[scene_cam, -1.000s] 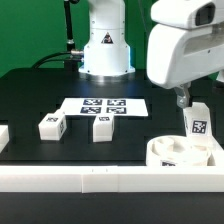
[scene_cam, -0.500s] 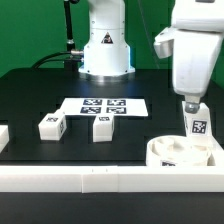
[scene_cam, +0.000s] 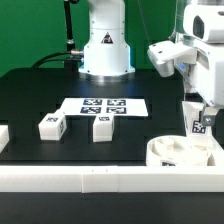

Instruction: Assemble stool

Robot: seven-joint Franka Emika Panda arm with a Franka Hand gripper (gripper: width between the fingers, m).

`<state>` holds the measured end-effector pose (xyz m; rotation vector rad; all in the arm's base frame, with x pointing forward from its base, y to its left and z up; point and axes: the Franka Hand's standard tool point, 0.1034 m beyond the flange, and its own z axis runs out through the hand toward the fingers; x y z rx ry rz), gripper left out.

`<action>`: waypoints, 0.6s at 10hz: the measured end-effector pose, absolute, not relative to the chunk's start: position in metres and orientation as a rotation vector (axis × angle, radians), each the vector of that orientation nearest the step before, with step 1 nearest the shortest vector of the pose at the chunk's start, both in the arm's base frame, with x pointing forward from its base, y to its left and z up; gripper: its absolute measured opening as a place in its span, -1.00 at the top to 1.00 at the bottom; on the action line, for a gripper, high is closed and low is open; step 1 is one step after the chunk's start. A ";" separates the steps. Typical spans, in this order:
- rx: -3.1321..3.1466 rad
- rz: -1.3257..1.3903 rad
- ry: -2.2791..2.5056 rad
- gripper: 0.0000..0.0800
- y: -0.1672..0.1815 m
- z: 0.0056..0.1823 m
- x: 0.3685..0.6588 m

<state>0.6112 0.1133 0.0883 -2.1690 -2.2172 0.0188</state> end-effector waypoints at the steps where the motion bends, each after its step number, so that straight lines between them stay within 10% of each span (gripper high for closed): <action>1: -2.170 0.015 -2.218 -0.62 0.114 0.089 0.612; 6: -2.215 0.015 -2.172 0.16 0.114 0.089 0.612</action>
Offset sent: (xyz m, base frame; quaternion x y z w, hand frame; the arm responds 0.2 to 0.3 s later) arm -0.0009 0.0091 0.0023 -0.0027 0.0035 0.0077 1.0000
